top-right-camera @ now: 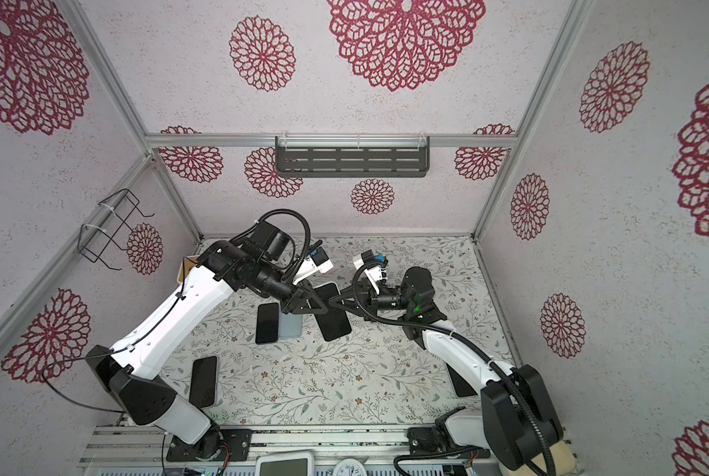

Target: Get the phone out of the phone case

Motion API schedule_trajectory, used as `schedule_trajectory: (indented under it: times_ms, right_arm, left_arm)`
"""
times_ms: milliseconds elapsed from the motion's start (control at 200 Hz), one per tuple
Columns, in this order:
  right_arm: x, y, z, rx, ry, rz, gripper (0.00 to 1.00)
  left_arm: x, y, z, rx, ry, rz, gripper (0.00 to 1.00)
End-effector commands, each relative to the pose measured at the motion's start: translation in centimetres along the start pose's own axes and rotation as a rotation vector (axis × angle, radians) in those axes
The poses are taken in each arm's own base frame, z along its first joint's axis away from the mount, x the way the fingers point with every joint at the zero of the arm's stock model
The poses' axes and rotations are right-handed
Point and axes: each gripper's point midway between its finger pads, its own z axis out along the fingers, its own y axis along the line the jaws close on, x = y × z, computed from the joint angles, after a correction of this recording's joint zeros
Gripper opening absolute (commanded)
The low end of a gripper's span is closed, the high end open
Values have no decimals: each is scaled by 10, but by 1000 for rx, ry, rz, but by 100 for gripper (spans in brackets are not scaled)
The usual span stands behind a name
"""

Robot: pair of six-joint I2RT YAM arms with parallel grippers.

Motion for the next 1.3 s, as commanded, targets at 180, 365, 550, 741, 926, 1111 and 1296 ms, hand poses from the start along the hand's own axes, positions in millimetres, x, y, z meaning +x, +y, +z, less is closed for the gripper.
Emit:
schedule_trajectory:
  times_ms: [180, 365, 550, 741, 926, 1111, 1296]
  right_arm:
    - [-42, 17, 0, -23, -141, -121, 0]
    - [-44, 18, 0, -40, -157, -109, 0]
    - [-42, 18, 0, -38, -151, -108, 0]
    - [-38, 19, -3, -6, -146, -122, 0]
    - [-5, 12, -11, 110, -42, -109, 54]
    - [33, 5, -15, 201, 90, -121, 56]
    - [55, -1, 3, 171, 184, -102, 55]
  left_arm:
    - [-42, -10, -27, 125, -402, 14, 42]
    - [-43, -8, -23, 170, -450, -1, 31]
    - [-44, -6, -25, 175, -470, -12, 7]
    - [-40, -1, -36, 146, -489, -26, 0]
    - [-35, -7, -61, 146, -469, 3, 0]
    - [-15, -14, -67, 160, -308, 10, 0]
    - [-15, -11, -61, 193, -246, 2, 0]
